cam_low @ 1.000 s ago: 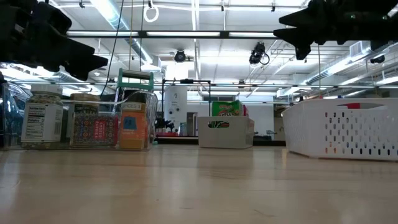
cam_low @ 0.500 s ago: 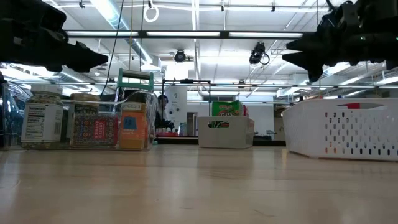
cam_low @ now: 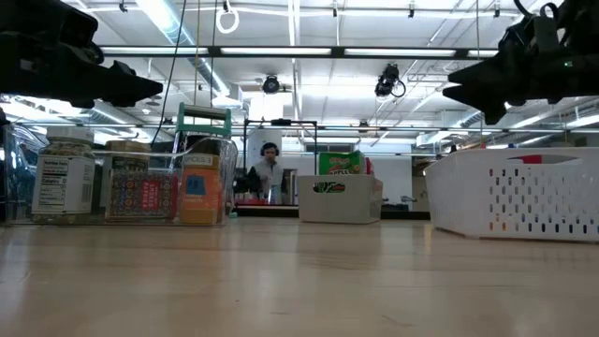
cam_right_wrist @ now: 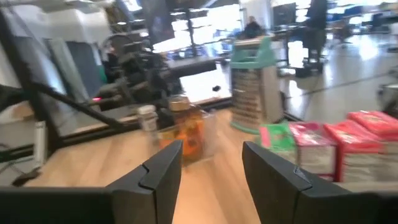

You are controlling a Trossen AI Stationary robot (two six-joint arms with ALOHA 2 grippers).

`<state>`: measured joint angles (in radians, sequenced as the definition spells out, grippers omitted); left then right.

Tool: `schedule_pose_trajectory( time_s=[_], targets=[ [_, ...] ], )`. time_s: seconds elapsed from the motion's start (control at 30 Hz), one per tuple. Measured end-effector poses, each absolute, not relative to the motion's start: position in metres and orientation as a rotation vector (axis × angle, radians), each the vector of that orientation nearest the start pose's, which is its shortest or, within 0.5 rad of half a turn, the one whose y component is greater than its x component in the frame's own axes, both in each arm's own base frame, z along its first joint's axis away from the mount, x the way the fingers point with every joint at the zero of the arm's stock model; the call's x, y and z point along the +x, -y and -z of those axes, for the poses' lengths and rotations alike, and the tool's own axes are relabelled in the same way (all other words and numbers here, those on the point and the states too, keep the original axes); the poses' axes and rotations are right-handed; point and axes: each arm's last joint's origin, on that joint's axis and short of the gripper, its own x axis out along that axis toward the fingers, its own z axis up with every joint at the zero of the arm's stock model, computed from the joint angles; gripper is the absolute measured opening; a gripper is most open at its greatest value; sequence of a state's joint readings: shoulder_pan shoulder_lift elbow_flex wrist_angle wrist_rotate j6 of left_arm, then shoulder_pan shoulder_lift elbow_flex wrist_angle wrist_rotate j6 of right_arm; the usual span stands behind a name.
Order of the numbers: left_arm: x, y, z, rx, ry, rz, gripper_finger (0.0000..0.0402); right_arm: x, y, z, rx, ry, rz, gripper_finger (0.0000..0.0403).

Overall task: Pick & Place Kitchen Items
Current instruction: Return to Home Position

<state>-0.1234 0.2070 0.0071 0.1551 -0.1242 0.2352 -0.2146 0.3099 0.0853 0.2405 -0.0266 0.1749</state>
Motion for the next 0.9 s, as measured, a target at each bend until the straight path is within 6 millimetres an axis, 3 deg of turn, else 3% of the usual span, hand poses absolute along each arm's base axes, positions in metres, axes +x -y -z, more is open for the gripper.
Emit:
schedule_pose_trajectory(
  time_s=[0.63,0.9],
  targets=[
    [0.11,0.01,-0.163,0.238,-0.045,0.005,0.0228,0.089,0.022,-0.187,0.133,0.043,0.228,0.0178],
    [0.11,0.01,-0.163,0.238,-0.045,0.005,0.0229,0.089,0.023,-0.184,0.136,0.018,0.21,0.0178]
  ],
)
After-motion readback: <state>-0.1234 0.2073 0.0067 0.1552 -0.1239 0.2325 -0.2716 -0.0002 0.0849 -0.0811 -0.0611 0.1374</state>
